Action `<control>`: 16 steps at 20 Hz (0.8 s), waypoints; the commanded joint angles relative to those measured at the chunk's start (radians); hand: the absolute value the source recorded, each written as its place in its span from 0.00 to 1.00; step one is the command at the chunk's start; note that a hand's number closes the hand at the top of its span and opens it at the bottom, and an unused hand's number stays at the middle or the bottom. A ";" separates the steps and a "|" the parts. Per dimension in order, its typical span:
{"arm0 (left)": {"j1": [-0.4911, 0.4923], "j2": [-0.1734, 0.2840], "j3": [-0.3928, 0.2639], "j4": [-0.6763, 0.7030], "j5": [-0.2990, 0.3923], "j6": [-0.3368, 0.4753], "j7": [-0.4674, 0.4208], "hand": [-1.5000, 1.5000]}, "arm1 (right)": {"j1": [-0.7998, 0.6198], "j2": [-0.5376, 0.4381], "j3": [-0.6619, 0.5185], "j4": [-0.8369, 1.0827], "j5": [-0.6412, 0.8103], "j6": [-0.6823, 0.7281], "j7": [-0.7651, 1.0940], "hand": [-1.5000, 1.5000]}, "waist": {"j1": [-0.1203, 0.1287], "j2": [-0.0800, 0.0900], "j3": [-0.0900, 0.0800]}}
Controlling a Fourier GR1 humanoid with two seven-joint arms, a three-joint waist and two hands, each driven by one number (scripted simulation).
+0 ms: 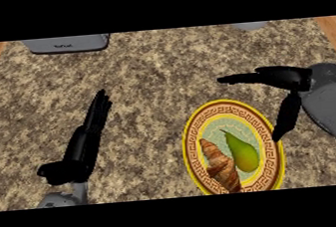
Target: Pick the pear from the plate and place it in the pan
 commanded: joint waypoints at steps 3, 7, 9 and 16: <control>0.034 -0.011 0.000 -0.003 -0.001 -0.007 -0.011 0.50 | 0.033 -0.030 0.165 -0.062 0.213 0.021 -0.133 0.00 | -0.009 -0.001 0.000; -0.006 -0.037 -0.002 0.013 -0.035 0.014 0.007 0.50 | 0.051 0.036 0.228 -0.023 0.340 -0.080 -0.132 0.00 | -0.014 -0.002 0.000; 0.002 -0.018 0.027 -0.035 -0.028 0.009 0.061 0.50 | 0.024 0.044 0.183 -0.039 0.339 -0.023 -0.111 0.00 | -0.015 -0.004 0.000; 0.029 -0.042 0.058 -0.009 -0.034 -0.030 0.009 0.50 | 0.081 0.085 0.127 -0.106 0.388 0.025 -0.050 0.00 | -0.020 -0.005 -0.001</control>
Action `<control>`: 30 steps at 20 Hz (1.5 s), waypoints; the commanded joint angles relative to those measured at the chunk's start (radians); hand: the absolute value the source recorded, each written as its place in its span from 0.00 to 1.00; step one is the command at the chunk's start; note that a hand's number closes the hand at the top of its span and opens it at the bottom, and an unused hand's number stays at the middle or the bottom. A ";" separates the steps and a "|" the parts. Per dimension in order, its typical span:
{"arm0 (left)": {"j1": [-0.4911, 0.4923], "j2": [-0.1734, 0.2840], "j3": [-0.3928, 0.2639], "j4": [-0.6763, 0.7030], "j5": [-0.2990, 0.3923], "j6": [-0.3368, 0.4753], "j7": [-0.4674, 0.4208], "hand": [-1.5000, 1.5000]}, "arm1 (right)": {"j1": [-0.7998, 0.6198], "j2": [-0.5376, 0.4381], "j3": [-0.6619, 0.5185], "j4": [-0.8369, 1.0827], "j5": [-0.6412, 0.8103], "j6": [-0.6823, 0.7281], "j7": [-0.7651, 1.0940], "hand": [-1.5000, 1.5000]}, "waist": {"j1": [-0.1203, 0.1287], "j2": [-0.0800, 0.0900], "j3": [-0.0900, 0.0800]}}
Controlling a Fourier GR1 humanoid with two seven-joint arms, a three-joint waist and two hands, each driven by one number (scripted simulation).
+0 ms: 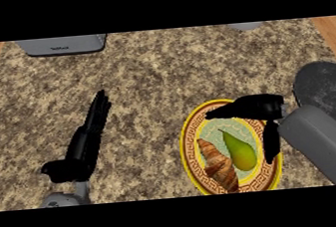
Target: Pick the pear from the plate and place it in the pan
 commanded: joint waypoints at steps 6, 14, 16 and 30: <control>-0.015 -0.010 0.028 -0.005 -0.022 -0.046 0.015 0.50 | -0.002 0.068 -0.071 0.145 0.109 0.016 -0.097 0.00 | 0.004 0.001 0.000; 0.046 -0.054 -0.003 -0.094 -0.075 -0.013 0.056 0.50 | 0.032 0.137 -0.094 0.161 0.177 -0.003 -0.090 0.00 | 0.003 -0.001 0.000; 0.041 -0.081 0.002 -0.036 -0.083 0.005 0.020 0.50 | 0.071 0.177 -0.060 0.121 0.195 -0.010 -0.014 0.00 | -0.002 -0.001 0.000; 0.022 -0.084 0.022 -0.019 -0.088 -0.024 0.021 0.50 | 0.049 0.174 0.026 0.246 0.357 -0.192 -0.236 1.00 | 0.005 0.002 0.000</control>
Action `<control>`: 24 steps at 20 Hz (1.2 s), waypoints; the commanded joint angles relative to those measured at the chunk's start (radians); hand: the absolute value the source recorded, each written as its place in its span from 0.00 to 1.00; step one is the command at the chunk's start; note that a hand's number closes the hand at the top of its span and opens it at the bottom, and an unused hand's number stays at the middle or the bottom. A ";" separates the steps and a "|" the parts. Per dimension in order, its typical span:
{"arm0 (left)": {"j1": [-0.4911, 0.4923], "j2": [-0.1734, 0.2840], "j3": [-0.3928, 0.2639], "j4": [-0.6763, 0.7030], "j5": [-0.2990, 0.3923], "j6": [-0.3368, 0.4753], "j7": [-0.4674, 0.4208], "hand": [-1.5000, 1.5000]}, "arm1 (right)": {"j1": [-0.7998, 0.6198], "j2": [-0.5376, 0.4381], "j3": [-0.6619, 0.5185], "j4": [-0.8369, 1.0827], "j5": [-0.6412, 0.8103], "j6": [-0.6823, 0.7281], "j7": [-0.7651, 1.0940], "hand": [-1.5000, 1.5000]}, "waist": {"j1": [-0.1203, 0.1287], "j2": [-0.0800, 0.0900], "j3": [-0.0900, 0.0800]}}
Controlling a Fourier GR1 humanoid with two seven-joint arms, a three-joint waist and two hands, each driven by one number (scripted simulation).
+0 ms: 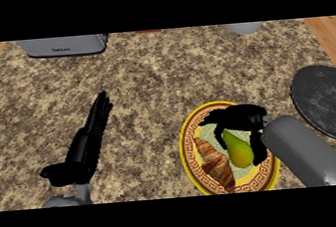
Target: Pick the pear from the plate and place it in the pan
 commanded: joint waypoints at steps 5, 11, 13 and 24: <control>0.006 0.003 0.006 -0.016 -0.002 -0.017 0.020 0.50 | 0.059 0.058 -0.001 0.051 0.049 -0.093 -0.059 1.00 | -0.001 0.023 0.016; 0.023 -0.005 0.027 0.013 -0.006 0.000 -0.012 0.50 | -0.009 0.081 -0.266 0.092 -0.043 -0.189 0.259 1.00 | -0.027 0.016 0.014; 0.040 0.011 0.042 0.005 0.002 -0.005 -0.013 0.50 | -0.007 0.043 -0.368 0.118 -0.045 -0.298 0.420 1.00 | -0.063 0.002 0.012; 0.050 0.011 0.043 0.008 0.010 -0.012 -0.005 0.50 | -0.179 0.122 -0.504 -0.046 0.184 -0.835 1.202 1.00 | -0.045 -0.004 0.010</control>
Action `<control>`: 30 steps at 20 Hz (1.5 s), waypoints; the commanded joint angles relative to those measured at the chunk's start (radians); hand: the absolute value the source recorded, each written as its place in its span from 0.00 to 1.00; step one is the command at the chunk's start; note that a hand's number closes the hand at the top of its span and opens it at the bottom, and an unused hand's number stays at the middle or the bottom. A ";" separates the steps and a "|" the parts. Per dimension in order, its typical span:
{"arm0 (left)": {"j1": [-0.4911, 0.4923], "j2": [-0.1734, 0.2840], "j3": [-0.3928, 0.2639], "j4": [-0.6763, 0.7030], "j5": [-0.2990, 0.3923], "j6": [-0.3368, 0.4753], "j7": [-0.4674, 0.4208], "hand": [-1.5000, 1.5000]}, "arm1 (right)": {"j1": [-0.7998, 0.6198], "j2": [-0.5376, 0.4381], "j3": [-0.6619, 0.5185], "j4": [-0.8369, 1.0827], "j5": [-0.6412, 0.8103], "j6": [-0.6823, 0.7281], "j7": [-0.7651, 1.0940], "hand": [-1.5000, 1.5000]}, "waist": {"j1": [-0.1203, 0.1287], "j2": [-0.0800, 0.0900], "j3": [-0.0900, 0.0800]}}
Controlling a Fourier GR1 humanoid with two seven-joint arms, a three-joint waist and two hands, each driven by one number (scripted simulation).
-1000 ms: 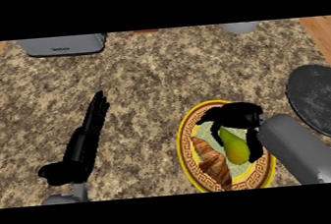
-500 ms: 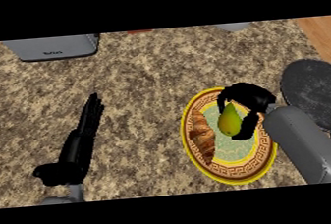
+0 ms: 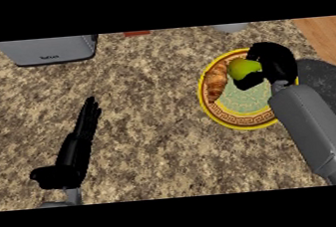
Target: Pick the pear from the plate and place it in the pan
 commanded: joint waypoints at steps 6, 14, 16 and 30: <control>-0.016 0.003 -0.002 -0.040 0.020 -0.023 0.034 0.50 | 0.014 0.127 0.013 -0.227 0.296 -0.285 0.588 1.00 | 0.027 0.016 0.005; -0.037 0.005 0.022 0.017 0.008 -0.041 -0.024 0.50 | 0.148 0.097 -0.097 -0.382 0.360 -0.355 0.652 1.00 | 0.049 0.029 0.006; -0.073 -0.039 -0.015 0.057 -0.034 -0.009 -0.024 0.50 | 0.211 0.043 -0.130 -0.426 0.342 -0.343 0.599 1.00 | 0.044 0.029 0.007; 0.022 -0.007 -0.001 -0.003 0.005 -0.076 -0.042 0.50 | 0.289 -0.210 -0.404 -0.046 0.145 -0.734 0.178 1.00 | 0.068 0.035 0.009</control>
